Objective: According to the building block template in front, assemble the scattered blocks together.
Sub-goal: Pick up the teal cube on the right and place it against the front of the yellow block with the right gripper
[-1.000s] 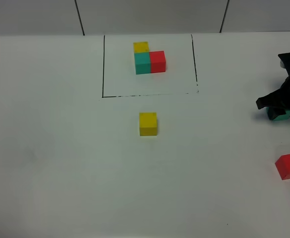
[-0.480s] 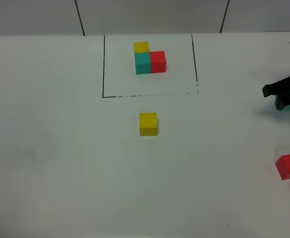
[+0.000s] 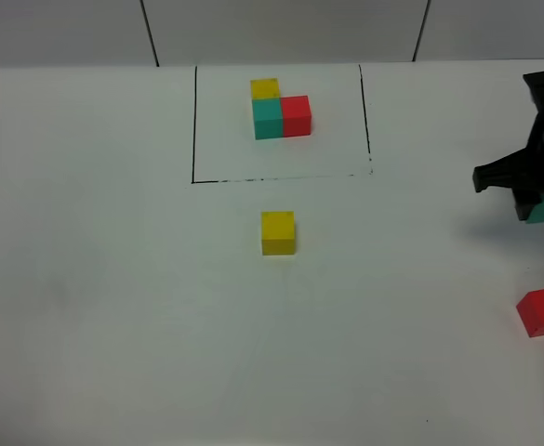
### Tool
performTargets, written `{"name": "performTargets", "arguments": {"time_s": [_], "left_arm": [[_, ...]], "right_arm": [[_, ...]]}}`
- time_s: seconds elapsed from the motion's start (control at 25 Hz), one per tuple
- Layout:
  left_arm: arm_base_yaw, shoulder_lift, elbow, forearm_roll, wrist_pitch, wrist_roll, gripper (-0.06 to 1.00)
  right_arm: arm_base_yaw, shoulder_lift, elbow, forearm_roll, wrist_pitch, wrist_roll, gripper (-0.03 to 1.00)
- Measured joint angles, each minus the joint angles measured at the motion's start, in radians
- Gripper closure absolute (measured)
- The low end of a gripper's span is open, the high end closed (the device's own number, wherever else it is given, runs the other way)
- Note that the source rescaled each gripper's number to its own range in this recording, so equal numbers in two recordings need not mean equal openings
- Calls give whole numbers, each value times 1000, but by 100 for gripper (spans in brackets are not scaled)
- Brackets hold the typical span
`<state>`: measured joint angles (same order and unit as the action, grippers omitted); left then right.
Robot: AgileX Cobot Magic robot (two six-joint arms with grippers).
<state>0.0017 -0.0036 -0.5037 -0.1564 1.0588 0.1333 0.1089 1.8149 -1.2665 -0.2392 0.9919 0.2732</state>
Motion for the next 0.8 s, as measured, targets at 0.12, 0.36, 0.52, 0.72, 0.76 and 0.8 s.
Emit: {"name": "performTargets", "arguments": {"time_s": [0.12,0.36,0.52,0.72,0.76,0.8], "left_arm": [[0,0,0,0,0,0,4],[0,0,0,0,0,0,4],[0,0,0,0,0,1,4],[0,0,0,0,0,0,4],[0,0,0,0,0,0,4],[0,0,0,0,0,0,4]], "right_arm": [[70,-2,0,1,10,62,96],[174,-4,25,3,8,165,96],[230,-23,98,3,-18,231,96],[334,-34,131,-1,-38,312,96],[359,-34,131,-3,-43,327,96],[383,-34,131,-4,-48,344,96]]}}
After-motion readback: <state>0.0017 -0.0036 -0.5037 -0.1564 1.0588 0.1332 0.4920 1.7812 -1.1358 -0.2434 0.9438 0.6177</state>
